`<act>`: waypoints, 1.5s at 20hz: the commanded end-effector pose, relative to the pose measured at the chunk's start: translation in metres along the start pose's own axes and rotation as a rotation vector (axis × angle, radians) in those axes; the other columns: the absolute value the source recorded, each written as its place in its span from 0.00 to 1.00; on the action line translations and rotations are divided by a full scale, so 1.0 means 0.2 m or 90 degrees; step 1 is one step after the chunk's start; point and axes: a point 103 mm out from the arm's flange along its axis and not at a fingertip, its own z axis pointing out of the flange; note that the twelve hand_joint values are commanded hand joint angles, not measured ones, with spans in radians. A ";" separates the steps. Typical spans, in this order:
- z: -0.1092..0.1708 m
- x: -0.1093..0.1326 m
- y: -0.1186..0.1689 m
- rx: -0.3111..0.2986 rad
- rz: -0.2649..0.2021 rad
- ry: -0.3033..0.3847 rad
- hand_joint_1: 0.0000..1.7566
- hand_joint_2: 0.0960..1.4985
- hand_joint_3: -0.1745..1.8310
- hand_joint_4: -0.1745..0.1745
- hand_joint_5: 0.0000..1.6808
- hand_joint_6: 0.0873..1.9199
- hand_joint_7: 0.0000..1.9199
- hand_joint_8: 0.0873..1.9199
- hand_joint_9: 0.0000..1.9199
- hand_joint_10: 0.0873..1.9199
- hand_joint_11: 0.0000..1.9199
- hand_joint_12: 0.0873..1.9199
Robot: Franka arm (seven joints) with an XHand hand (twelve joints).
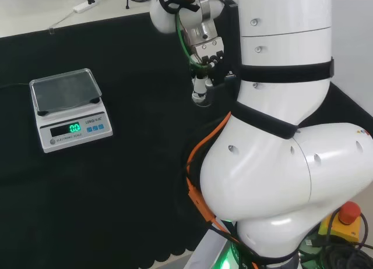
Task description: Pick up the beaker.
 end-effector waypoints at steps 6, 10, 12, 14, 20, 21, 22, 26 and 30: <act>-0.10 0.00 -0.03 -0.005 -0.009 -0.008 0.65 0.28 0.43 0.67 0.58 0.45 0.48 0.54 0.54 0.34 0.40 0.64; -0.24 0.02 -0.06 -0.018 -0.018 -0.025 0.66 0.28 0.43 0.66 0.58 0.45 0.49 0.54 0.54 0.34 0.40 0.64; -0.32 0.05 -0.07 -0.027 -0.024 -0.033 0.66 0.28 0.43 0.66 0.58 0.45 0.49 0.55 0.54 0.34 0.40 0.64; -0.39 0.09 -0.08 -0.031 -0.031 -0.042 0.66 0.28 0.43 0.66 0.58 0.45 0.49 0.55 0.55 0.34 0.41 0.64; -0.58 0.31 -0.11 -0.016 0.019 -0.127 0.66 0.28 0.44 0.65 0.56 0.46 0.48 0.55 0.55 0.34 0.42 0.63; -0.62 0.38 -0.12 -0.019 0.007 -0.125 0.66 0.28 0.44 0.65 0.56 0.46 0.48 0.55 0.55 0.34 0.42 0.63; -0.65 0.44 -0.13 -0.023 -0.003 -0.121 0.66 0.27 0.44 0.64 0.56 0.46 0.48 0.55 0.55 0.34 0.42 0.63; -0.76 0.63 -0.17 -0.049 -0.045 -0.093 0.67 0.27 0.44 0.64 0.56 0.46 0.48 0.55 0.55 0.34 0.42 0.63; -0.83 0.72 -0.21 -0.067 -0.092 -0.083 0.67 0.27 0.44 0.64 0.56 0.46 0.48 0.55 0.55 0.34 0.42 0.63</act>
